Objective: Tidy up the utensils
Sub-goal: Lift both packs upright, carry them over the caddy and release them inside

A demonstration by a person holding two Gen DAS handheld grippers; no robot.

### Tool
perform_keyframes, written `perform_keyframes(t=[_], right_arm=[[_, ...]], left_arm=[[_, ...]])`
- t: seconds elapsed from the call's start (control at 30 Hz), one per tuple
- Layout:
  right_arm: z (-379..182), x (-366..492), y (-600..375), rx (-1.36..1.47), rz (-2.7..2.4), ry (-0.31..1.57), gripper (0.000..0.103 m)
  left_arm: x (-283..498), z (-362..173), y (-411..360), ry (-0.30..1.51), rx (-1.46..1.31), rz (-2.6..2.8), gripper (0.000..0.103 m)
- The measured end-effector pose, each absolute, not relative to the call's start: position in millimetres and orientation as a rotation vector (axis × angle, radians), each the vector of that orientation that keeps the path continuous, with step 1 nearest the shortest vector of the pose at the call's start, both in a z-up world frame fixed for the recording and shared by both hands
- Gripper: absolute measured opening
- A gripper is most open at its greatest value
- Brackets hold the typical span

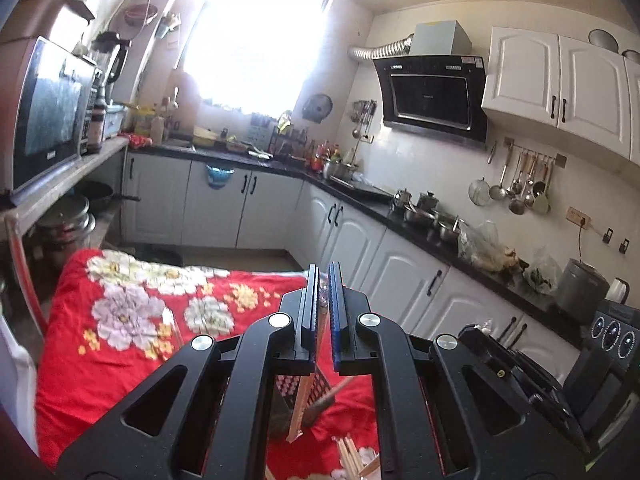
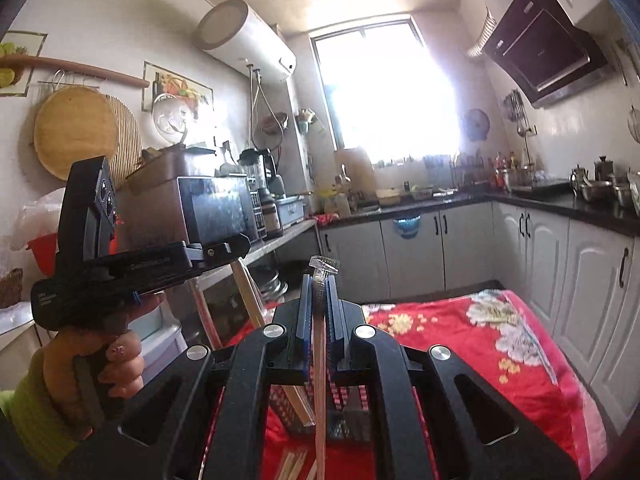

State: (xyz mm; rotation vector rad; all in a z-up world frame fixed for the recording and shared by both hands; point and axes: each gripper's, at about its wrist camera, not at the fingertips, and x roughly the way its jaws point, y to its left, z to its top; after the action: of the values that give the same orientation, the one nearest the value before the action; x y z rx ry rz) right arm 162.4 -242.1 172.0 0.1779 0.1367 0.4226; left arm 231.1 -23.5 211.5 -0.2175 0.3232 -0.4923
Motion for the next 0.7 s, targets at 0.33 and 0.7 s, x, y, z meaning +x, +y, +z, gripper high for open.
perform_keyframes(t=[0.33, 0.7], right_arm=[[204, 189, -232, 0.13, 0.407, 0.046, 0.006], [212, 229, -230, 0.095, 0.38, -0.007, 0.006]], left_arm=[[254, 222, -28, 0.267, -0.207, -0.441, 0.002], [279, 195, -27, 0.292, -0.207, -0.402, 0.002]])
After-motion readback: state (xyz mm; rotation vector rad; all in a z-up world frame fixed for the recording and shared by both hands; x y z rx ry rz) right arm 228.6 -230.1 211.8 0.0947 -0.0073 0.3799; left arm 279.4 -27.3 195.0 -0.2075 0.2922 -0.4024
